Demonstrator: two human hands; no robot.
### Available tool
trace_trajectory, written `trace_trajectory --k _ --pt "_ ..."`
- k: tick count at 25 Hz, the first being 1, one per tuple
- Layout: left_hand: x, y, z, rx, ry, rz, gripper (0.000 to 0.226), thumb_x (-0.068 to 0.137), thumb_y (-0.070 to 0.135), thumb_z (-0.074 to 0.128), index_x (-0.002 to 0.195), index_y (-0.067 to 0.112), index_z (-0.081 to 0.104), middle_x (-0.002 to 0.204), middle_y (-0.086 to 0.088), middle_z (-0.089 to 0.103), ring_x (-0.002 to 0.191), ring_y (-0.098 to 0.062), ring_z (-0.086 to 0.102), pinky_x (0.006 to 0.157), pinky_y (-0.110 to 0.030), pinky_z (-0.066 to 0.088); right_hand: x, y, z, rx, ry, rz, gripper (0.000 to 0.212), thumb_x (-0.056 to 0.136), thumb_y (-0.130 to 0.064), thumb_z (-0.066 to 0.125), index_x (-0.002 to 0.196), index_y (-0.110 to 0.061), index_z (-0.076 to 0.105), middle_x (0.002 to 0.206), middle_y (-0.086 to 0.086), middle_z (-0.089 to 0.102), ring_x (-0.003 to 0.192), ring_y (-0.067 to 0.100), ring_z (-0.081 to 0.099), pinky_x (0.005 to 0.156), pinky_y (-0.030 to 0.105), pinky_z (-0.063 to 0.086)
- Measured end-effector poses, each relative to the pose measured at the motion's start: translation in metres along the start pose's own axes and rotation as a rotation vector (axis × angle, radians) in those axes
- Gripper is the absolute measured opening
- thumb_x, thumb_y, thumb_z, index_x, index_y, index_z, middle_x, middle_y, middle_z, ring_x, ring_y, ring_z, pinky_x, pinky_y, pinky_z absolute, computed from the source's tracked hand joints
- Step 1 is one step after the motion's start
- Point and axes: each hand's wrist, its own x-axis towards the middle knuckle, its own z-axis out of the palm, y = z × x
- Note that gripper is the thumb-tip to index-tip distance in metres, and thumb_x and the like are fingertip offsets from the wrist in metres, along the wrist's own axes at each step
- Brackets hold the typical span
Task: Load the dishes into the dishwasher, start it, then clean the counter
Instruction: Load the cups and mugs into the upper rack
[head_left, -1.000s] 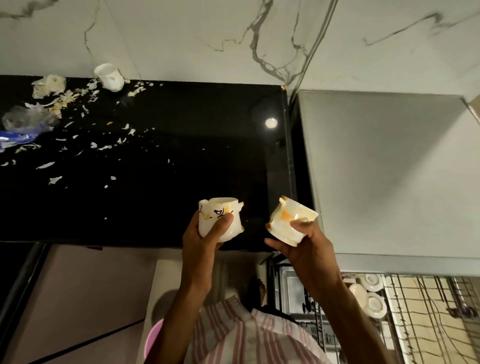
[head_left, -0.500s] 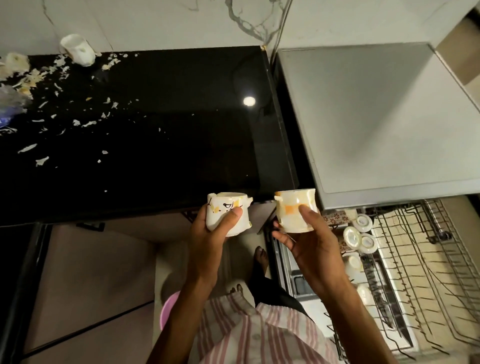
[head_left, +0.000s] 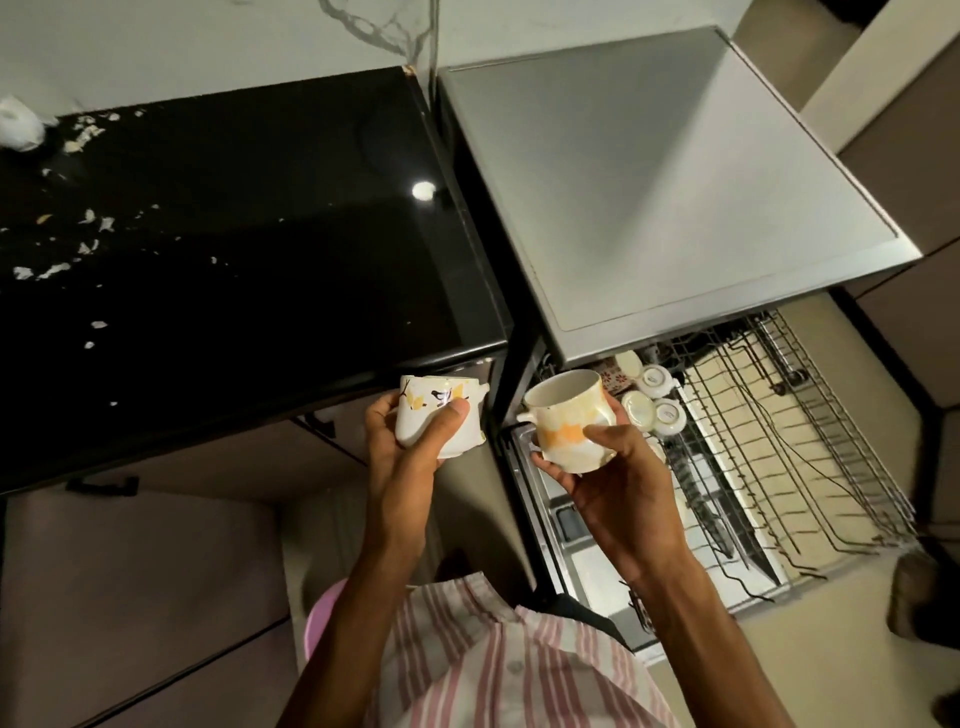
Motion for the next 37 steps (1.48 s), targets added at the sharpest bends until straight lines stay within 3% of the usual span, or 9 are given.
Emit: trace_trajectory --k 2,8,15,19,24,28,31,34,37 --pt "-0.007 -0.009 0.013 0.028 -0.025 -0.026 0.068 0.065 0.021 0.083 0.121 0.016 0.045 0.092 0.011 0.073 0.093 -0.011 0.069 0.092 -0.044 0.053 -0.008 -0.006 -0.017 0.013 0.044 -0.008 0.051 0.077 -0.012 0.055 0.128 -0.014 0.052 0.114 0.016 0.063 0.102 0.035 0.061 0.078 0.038 0.056" --pt "-0.032 -0.04 0.055 0.106 -0.051 -0.071 0.064 0.064 0.025 0.083 0.115 0.017 0.045 0.098 0.006 0.071 0.096 -0.015 0.068 0.092 -0.046 0.054 -0.034 -0.029 -0.07 -0.017 0.115 -0.009 0.053 0.078 -0.021 0.064 0.129 -0.015 0.05 0.111 0.013 0.065 0.098 0.031 0.062 0.071 0.033 0.058" --pt "-0.058 -0.086 0.103 0.291 -0.097 -0.09 0.061 0.066 0.032 0.079 0.113 0.012 0.045 0.11 -0.011 0.065 0.096 -0.024 0.069 0.077 -0.037 0.057 -0.049 -0.048 -0.144 -0.014 0.176 0.037 0.049 0.082 -0.017 0.064 0.129 -0.014 0.051 0.119 0.02 0.063 0.091 0.036 0.068 0.081 0.041 0.059" --pt "-0.06 -0.116 0.127 0.353 -0.092 -0.136 0.067 0.059 0.039 0.081 0.11 0.013 0.047 0.108 -0.009 0.065 0.089 -0.019 0.069 0.066 -0.027 0.055 -0.044 -0.051 -0.19 -0.095 0.223 0.029 0.055 0.073 -0.004 0.067 0.126 -0.017 0.055 0.132 0.012 0.056 0.107 0.031 0.065 0.081 0.038 0.059" --pt "-0.053 -0.163 0.15 0.36 -0.152 -0.249 0.066 0.061 0.03 0.085 0.115 0.013 0.051 0.107 -0.003 0.067 0.084 -0.01 0.07 0.062 -0.021 0.053 -0.022 -0.056 -0.244 -0.192 0.264 0.028 0.043 0.08 -0.013 0.064 0.121 -0.024 0.06 0.133 0.006 0.055 0.103 0.023 0.063 0.081 0.038 0.054" --pt "-0.029 -0.215 0.169 0.354 -0.181 -0.336 0.063 0.059 0.033 0.082 0.113 0.016 0.054 0.104 -0.003 0.07 0.082 -0.012 0.071 0.061 -0.022 0.053 0.01 -0.054 -0.299 -0.501 0.436 -0.064 0.051 0.077 -0.019 0.076 0.123 -0.025 0.055 0.118 0.001 0.063 0.104 0.024 0.065 0.084 0.038 0.057" --pt "-0.008 -0.25 0.183 0.415 -0.207 -0.315 0.062 0.059 0.035 0.088 0.11 0.022 0.055 0.101 0.002 0.072 0.085 -0.013 0.071 0.064 -0.022 0.053 0.041 -0.056 -0.333 -0.797 0.502 -0.101 0.054 0.076 -0.024 0.081 0.121 -0.026 0.05 0.111 -0.008 0.062 0.096 0.01 0.066 0.073 0.026 0.058" --pt "0.015 -0.283 0.19 0.471 -0.245 -0.276 0.069 0.054 0.039 0.09 0.11 0.025 0.054 0.105 0.003 0.071 0.089 -0.013 0.071 0.067 -0.023 0.054 0.079 -0.052 -0.368 -1.2 0.409 -0.208 0.063 0.071 -0.039 0.076 0.125 -0.029 0.045 0.113 -0.012 0.055 0.094 0.011 0.063 0.071 0.03 0.059" --pt "0.031 -0.309 0.189 0.525 -0.262 -0.252 0.07 0.051 0.044 0.086 0.111 0.029 0.053 0.109 0.003 0.068 0.091 -0.012 0.069 0.069 -0.023 0.055 0.118 -0.045 -0.406 -1.645 0.208 -0.29 0.072 0.071 -0.034 0.071 0.134 -0.014 0.043 0.126 0.01 0.051 0.107 0.024 0.053 0.085 0.04 0.053"
